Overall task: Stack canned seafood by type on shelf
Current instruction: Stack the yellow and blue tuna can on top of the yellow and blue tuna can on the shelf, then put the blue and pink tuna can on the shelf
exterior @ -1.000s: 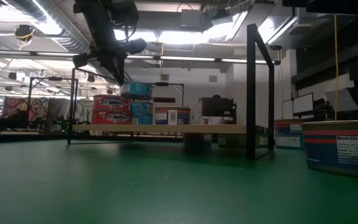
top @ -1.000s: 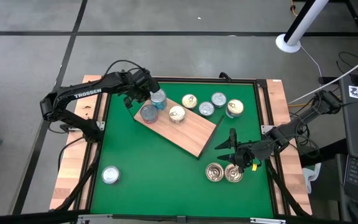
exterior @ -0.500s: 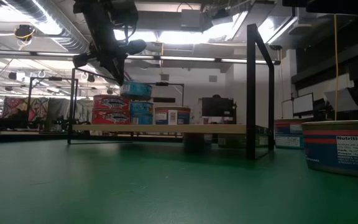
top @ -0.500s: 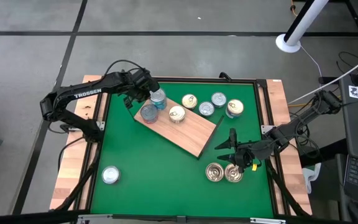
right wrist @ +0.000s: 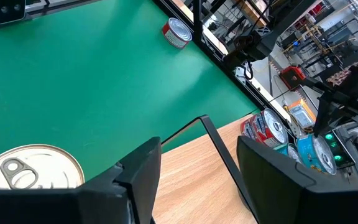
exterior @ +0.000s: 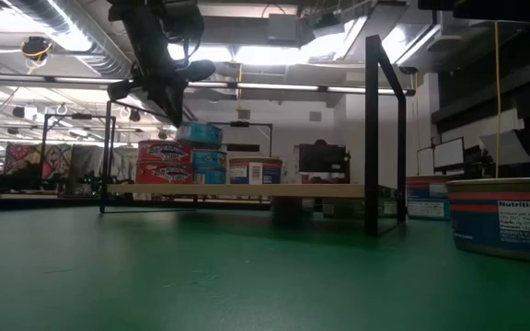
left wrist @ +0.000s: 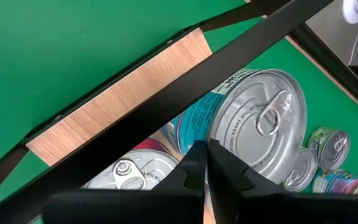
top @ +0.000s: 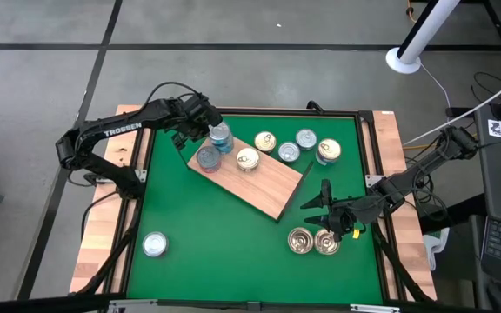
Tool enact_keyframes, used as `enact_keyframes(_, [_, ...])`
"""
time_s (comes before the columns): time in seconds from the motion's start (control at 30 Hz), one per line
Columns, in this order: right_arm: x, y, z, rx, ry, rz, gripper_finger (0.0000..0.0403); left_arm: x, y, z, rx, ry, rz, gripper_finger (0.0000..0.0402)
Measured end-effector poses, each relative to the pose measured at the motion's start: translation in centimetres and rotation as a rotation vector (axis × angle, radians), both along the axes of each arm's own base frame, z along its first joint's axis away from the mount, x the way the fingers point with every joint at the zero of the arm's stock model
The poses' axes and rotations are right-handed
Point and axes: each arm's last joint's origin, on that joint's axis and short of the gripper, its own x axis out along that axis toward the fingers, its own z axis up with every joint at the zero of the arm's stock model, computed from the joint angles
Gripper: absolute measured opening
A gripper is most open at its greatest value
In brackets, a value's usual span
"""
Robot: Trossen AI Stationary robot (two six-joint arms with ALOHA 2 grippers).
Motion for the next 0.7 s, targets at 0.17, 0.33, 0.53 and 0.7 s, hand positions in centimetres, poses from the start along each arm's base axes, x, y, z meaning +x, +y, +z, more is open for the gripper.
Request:
enact_keyframes(0.17, [0.0, 0.0, 0.0, 0.0, 0.0, 0.0, 0.0211, 0.01, 0.01, 0.01, -0.001, -0.003, 0.005, 0.0042])
enact_keyframes(0.33, [0.0, 0.0, 0.0, 0.0, 0.0, 0.0, 0.0211, 0.01, 0.01, 0.01, -0.002, -0.004, 0.007, 0.0067])
enact_keyframes(0.53, [0.0, 0.0, 0.0, 0.0, 0.0, 0.0, 0.0211, 0.17, 0.04, 0.11, 0.001, -0.023, -0.018, 0.0073])
enact_keyframes(0.7, [0.0, 0.0, 0.0, 0.0, 0.0, 0.0, 0.0211, 0.45, -0.09, 0.21, -0.013, -0.053, -0.092, 0.0065])
